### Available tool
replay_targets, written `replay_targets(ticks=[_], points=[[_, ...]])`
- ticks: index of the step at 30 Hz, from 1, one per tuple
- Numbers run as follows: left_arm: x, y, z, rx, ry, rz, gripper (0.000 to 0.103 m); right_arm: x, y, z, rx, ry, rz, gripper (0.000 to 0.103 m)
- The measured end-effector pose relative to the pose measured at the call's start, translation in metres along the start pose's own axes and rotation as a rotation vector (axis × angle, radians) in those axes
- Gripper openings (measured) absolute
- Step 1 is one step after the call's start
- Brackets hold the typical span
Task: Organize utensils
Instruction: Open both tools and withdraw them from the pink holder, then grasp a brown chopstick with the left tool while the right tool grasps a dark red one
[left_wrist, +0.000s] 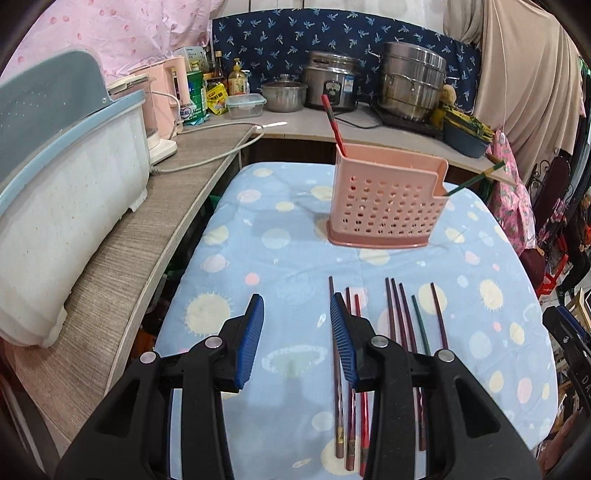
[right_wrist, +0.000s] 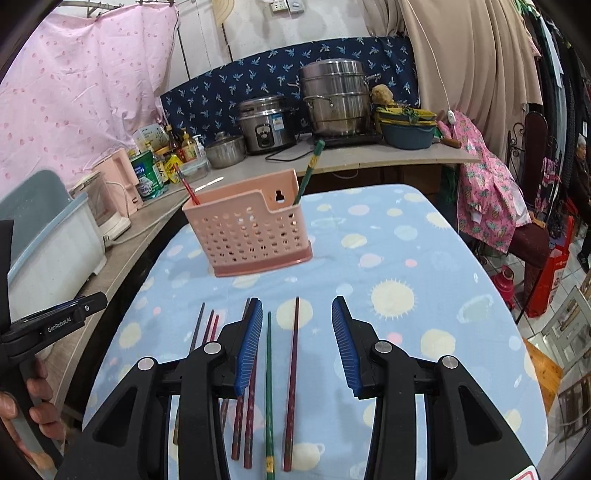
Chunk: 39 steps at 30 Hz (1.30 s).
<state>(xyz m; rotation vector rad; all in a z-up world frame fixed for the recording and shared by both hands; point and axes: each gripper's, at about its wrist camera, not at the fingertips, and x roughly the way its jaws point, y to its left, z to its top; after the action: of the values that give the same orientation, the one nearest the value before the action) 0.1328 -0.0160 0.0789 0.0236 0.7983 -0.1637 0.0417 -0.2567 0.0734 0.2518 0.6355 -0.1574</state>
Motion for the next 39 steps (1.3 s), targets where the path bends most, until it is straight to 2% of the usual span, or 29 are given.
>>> replay_targets(ticks=[8, 19, 22, 24, 29, 39], points=[[0.008, 0.0, -0.031, 0.022, 0.05, 0.019, 0.036, 0.005, -0.006, -0.031, 0.004, 0.057, -0.016, 0.038], [0.024, -0.005, -0.07, 0.03, 0.146, 0.008, 0.036, 0.018, -0.006, -0.077, -0.015, 0.156, -0.004, 0.038], [0.027, -0.006, -0.079, 0.038, 0.165, 0.006, 0.036, 0.024, -0.003, -0.089, -0.025, 0.183, 0.002, 0.036], [0.029, -0.005, -0.084, 0.037, 0.178, 0.008, 0.036, 0.028, -0.001, -0.095, -0.031, 0.201, 0.005, 0.03], [0.032, -0.002, -0.091, 0.034, 0.196, 0.016, 0.036, 0.036, 0.002, -0.104, -0.035, 0.233, 0.013, 0.022], [0.037, -0.001, -0.102, 0.04, 0.225, 0.011, 0.036, 0.048, 0.008, -0.117, -0.061, 0.279, 0.017, 0.013]])
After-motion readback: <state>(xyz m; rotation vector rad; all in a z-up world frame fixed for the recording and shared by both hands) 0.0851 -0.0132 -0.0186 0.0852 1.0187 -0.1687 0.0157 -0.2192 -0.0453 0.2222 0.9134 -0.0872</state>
